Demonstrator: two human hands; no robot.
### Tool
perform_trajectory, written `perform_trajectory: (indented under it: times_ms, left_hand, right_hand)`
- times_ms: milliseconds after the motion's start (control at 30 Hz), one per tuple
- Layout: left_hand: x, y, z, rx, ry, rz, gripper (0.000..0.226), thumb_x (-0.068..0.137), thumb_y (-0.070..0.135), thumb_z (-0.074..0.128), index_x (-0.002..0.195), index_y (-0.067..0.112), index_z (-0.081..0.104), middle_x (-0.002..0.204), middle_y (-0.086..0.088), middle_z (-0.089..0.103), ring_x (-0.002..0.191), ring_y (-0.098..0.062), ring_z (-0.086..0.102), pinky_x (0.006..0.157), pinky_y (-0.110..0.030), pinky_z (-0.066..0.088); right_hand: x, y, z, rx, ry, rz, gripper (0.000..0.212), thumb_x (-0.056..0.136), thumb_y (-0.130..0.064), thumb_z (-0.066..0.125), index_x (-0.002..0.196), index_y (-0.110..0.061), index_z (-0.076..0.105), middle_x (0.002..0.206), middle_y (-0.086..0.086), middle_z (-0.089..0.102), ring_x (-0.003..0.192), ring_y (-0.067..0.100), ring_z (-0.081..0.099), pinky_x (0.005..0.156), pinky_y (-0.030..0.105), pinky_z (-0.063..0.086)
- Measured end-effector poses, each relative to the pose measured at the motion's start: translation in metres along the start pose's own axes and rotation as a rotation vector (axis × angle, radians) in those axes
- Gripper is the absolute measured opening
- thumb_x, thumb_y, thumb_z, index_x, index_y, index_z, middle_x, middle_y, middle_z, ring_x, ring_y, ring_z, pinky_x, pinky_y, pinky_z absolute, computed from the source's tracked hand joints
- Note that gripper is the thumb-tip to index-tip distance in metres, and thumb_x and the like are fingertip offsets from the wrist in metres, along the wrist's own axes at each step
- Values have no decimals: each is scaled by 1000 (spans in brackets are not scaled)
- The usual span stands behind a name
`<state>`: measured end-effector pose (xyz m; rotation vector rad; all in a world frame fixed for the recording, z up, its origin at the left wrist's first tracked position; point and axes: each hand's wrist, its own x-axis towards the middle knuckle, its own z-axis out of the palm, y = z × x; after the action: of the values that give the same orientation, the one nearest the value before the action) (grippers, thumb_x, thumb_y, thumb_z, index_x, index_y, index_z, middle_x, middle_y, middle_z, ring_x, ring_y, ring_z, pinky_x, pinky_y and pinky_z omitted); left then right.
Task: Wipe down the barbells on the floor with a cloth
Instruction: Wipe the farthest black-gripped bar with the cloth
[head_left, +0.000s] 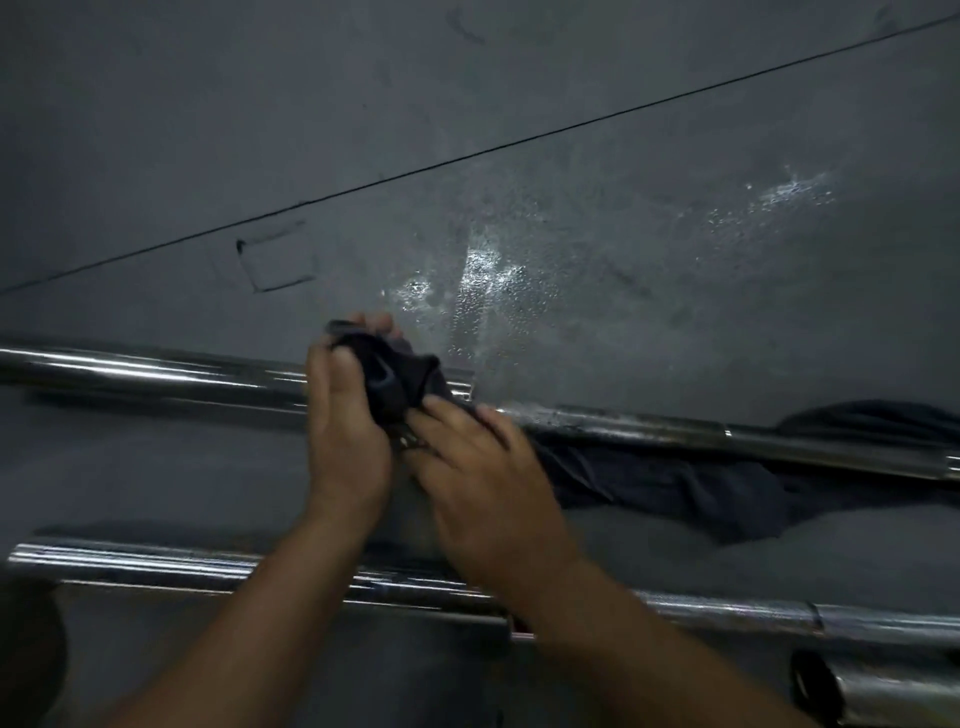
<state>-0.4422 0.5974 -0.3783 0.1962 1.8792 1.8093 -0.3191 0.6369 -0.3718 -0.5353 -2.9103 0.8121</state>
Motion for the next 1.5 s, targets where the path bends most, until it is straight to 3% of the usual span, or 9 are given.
perform_trajectory:
  times_ms: [200, 433, 600, 767, 900, 1000, 1200, 1367, 1500]
  left_hand:
    - [39, -1, 14, -81, -110, 52, 30, 101, 34, 36, 126, 22, 46, 137, -8, 53, 130, -17, 52, 110, -35, 41]
    - [107, 22, 73, 251, -177, 175, 46, 89, 58, 35, 121, 29, 51, 120, 7, 62, 116, -6, 58, 104, -40, 45]
    - [141, 27, 86, 357, -154, 64, 38, 87, 58, 33, 99, 31, 57, 105, 7, 65, 105, -18, 61, 98, -39, 47]
    - [135, 18, 79, 440, -291, -79, 37, 98, 50, 36, 108, 23, 60, 119, 2, 64, 105, -11, 59, 94, -32, 43]
    - [106, 14, 56, 461, -256, 23, 43, 86, 61, 34, 103, 33, 62, 123, 5, 64, 116, -11, 57, 104, -36, 42]
    - [70, 11, 42, 732, -390, 168, 53, 97, 54, 31, 135, 23, 52, 138, 0, 56, 124, -16, 51, 104, -28, 35]
    - [-17, -11, -9, 1364, -594, 491, 69, 98, 55, 25, 148, 10, 36, 153, -19, 38, 142, -36, 34, 115, -54, 27]
    - [-35, -6, 27, 1225, -511, 479, 52, 96, 40, 43, 140, 12, 46, 154, -12, 39, 144, -31, 33, 116, -52, 26]
    - [-22, -13, 56, 1410, -571, 650, 40, 98, 44, 41, 122, 17, 59, 118, -9, 68, 109, -30, 62, 89, -43, 42]
  right_hand:
    - [62, 42, -18, 120, 205, 510, 46, 77, -13, 42, 114, -11, 69, 123, 10, 65, 111, 35, 59, 96, 46, 45]
    - [47, 54, -31, -148, 30, 100, 48, 86, -18, 37, 125, -13, 64, 145, 8, 52, 137, 27, 43, 99, 42, 39]
    - [48, 73, -45, -347, -211, -298, 44, 85, -20, 42, 121, -17, 67, 135, 1, 60, 123, 22, 54, 95, 41, 43]
    - [40, 80, -43, -215, 157, 294, 45, 84, -14, 47, 127, -11, 62, 139, 7, 56, 126, 25, 51, 97, 41, 40]
    - [17, 89, -38, -316, 22, 203, 50, 82, -25, 48, 129, -13, 61, 135, 5, 58, 119, 24, 54, 95, 40, 42]
    - [-19, 130, -65, -402, 10, 380, 43, 81, -28, 45, 119, -23, 63, 126, -1, 63, 111, 22, 58, 92, 37, 37]
    - [-112, 176, -82, -454, 317, 899, 42, 75, -23, 50, 111, -14, 69, 114, 9, 68, 104, 34, 59, 87, 44, 41]
    - [-67, 95, -30, -267, 229, 555, 39, 79, -22, 58, 118, -19, 65, 124, 1, 62, 115, 24, 55, 97, 43, 38]
    - [-105, 137, -55, -334, 213, 579, 46, 78, -21, 49, 121, -19, 64, 127, 1, 62, 114, 22, 56, 97, 41, 36]
